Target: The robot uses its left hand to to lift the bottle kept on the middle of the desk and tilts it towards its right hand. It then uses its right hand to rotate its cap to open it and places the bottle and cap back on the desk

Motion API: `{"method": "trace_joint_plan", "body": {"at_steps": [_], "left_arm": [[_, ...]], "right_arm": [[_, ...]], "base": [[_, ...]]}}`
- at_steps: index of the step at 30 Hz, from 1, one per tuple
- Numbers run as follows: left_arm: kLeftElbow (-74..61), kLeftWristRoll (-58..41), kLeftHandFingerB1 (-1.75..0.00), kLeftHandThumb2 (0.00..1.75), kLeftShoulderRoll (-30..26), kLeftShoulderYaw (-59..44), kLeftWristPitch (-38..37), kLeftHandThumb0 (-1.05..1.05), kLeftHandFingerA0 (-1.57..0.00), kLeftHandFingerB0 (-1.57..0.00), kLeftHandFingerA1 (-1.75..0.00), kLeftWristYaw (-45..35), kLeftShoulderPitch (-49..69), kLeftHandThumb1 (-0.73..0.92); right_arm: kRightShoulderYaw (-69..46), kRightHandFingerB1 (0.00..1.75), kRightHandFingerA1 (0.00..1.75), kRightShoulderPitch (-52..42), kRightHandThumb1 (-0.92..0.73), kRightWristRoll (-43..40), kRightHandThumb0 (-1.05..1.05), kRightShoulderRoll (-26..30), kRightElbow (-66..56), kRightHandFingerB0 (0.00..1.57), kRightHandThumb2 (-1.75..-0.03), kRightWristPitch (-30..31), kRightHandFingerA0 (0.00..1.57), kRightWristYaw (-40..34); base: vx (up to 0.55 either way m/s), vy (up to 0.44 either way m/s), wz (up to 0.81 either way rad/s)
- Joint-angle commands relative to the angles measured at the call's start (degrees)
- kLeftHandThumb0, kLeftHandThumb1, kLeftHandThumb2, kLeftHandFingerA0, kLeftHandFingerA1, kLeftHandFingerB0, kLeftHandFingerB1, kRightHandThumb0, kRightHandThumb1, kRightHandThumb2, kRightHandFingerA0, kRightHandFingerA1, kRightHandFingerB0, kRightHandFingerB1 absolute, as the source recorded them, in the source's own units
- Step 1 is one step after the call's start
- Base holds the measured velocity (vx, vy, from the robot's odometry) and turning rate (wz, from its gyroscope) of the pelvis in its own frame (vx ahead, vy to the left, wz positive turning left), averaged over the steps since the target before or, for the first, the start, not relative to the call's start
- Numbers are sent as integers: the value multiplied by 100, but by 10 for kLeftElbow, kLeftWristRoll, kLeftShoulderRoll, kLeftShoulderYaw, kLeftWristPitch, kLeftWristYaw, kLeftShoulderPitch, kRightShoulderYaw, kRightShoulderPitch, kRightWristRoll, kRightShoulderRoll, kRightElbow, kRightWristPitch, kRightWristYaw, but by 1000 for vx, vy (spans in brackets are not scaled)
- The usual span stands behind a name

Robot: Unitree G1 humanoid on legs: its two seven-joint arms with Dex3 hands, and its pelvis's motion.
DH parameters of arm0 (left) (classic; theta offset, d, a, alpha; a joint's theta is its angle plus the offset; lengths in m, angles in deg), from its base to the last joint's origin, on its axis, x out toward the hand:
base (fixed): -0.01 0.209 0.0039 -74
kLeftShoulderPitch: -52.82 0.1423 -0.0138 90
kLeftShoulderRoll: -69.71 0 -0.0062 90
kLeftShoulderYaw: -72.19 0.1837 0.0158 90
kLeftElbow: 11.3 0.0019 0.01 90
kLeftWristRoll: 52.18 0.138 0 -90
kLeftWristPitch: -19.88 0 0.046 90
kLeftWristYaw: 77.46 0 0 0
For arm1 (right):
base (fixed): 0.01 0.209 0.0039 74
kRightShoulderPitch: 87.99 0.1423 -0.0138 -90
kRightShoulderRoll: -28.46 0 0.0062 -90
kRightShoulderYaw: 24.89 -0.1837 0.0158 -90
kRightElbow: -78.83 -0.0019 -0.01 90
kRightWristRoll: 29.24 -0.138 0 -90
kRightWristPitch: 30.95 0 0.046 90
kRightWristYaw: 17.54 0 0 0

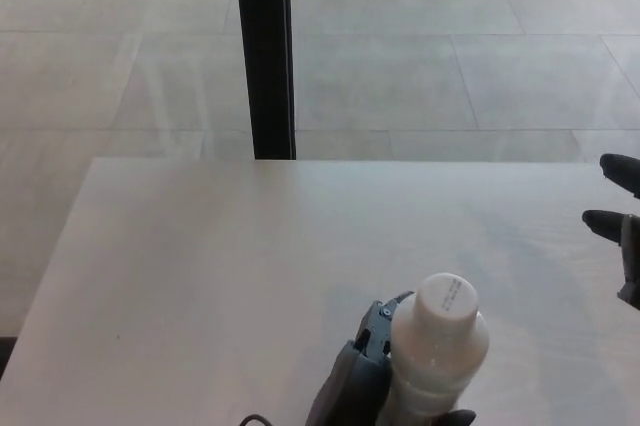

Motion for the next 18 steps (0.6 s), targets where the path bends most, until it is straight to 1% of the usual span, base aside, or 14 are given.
{"method": "trace_joint_plan", "body": {"at_steps": [1,2,3,4,5,6,7,8,9,14,15,16,17,18], "left_arm": [[59,-35,-77,77,149,14,-31,-24,-100,-48,-175,34,-34,82],[68,-37,-81,98,160,15,-37,-4,-122,-53,-175,49,-32,84],[72,-35,-81,98,160,16,-42,-4,-122,-53,-175,54,-32,84],[82,-33,-102,137,158,16,-62,3,-115,-89,-125,63,-32,82],[87,-32,-146,143,158,16,-69,7,-116,-91,-175,69,-33,78],[81,-34,-126,148,161,15,-51,4,-122,-106,-135,70,-31,91],[70,-39,-128,152,161,13,-31,6,-124,-107,-137,66,-28,92],[65,-39,-129,153,153,13,-32,8,-126,-108,-139,62,-27,92],[43,-16,-162,159,133,16,-1,11,-112,-99,-175,64,-33,69],[-32,19,-153,152,59,-2,69,18,-115,-97,-175,30,-61,64],[-49,17,-174,149,42,-12,88,20,-104,-83,-175,13,-68,60],[-71,19,-163,146,23,-21,124,19,-98,-88,-175,-9,-79,63],[-74,20,-163,146,22,-21,130,19,-98,-88,-175,-11,-81,63],[-85,24,-134,140,1,-27,144,30,-124,-102,-152,-29,-91,67]], "right_arm": [[-20,34,61,9,-85,5,-66,-14,-2,42,-66,-16,49,-43],[-21,50,67,10,-68,6,-66,-18,2,35,-102,-20,47,-48],[-20,50,67,9,-68,6,-66,-20,3,35,-102,-20,47,-49],[-21,34,65,8,-85,4,-66,-25,3,43,-66,-20,52,-53],[-24,35,66,7,-85,3,-65,-25,2,43,-66,-19,54,-53],[-25,35,67,6,-85,1,-64,-24,2,43,-66,-19,57,-52],[-27,35,67,4,-84,-2,-65,-24,1,43,-65,-17,59,-50],[-29,51,73,1,-67,-6,-63,-24,-1,36,-101,-17,59,-47],[-31,36,73,-3,-82,-11,-64,-24,2,44,-65,-20,66,-41],[-30,38,82,-12,-78,-12,-61,-25,6,48,-64,-29,77,-26],[-28,38,81,-15,-77,-14,-60,-26,8,51,-63,-32,80,-21],[-25,38,80,-19,-76,-14,-60,-25,7,52,-62,-31,83,-15],[-26,38,80,-20,-76,-15,-60,-24,6,52,-62,-31,83,-14],[-24,38,76,-23,-74,-14,-61,-26,4,52,-63,-28,85,-13]], "base": [[0,0,0],[0,0,0],[0,0,0],[0,0,0],[0,0,0],[0,0,0],[0,0,0],[0,0,0],[0,0,0],[0,0,0],[0,0,0],[0,0,0],[0,0,0],[0,0,0]]}}
